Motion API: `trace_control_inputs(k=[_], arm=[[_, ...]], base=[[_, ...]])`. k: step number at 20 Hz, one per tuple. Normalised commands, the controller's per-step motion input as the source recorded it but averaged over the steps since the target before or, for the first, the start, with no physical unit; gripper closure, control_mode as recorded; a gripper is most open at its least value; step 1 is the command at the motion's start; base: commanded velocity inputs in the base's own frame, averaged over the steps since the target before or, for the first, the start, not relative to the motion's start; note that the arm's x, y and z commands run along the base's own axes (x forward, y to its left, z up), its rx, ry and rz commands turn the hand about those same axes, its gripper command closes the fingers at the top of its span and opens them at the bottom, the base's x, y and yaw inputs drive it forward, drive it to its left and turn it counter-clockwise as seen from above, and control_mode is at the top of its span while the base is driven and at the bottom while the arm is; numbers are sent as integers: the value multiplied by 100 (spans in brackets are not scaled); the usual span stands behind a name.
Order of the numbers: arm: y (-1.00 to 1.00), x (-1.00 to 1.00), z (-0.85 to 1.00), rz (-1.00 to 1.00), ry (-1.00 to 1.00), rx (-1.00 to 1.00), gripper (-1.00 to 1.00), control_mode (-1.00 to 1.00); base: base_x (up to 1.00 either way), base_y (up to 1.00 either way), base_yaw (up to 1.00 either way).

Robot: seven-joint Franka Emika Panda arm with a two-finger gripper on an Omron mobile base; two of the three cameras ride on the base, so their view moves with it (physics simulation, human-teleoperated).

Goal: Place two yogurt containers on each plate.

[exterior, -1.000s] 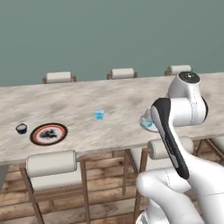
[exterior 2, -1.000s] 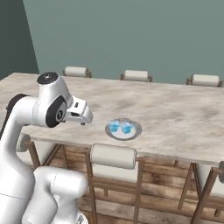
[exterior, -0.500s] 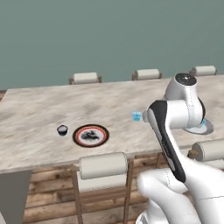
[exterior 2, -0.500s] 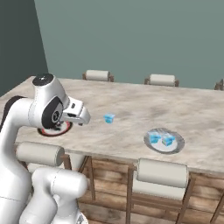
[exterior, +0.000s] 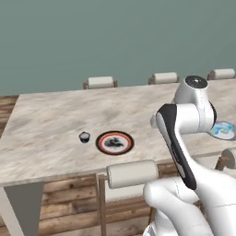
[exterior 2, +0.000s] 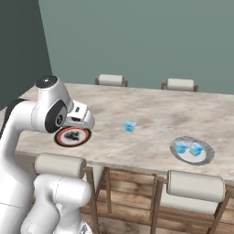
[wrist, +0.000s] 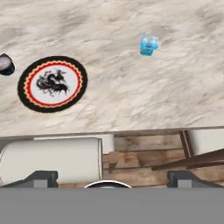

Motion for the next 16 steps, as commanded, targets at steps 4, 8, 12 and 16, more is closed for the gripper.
trace_control_inputs(k=[4,8,12,16], arm=[[0,0,0,0,0,0,-100,100],[0,0,0,0,0,0,-100,100],[0,0,0,0,0,0,-100,100],[-16,28,0,0,8,0,-100,-100]], base=[[74,51,-3],[87,5,0],[61,0,0],[0,0,0]])
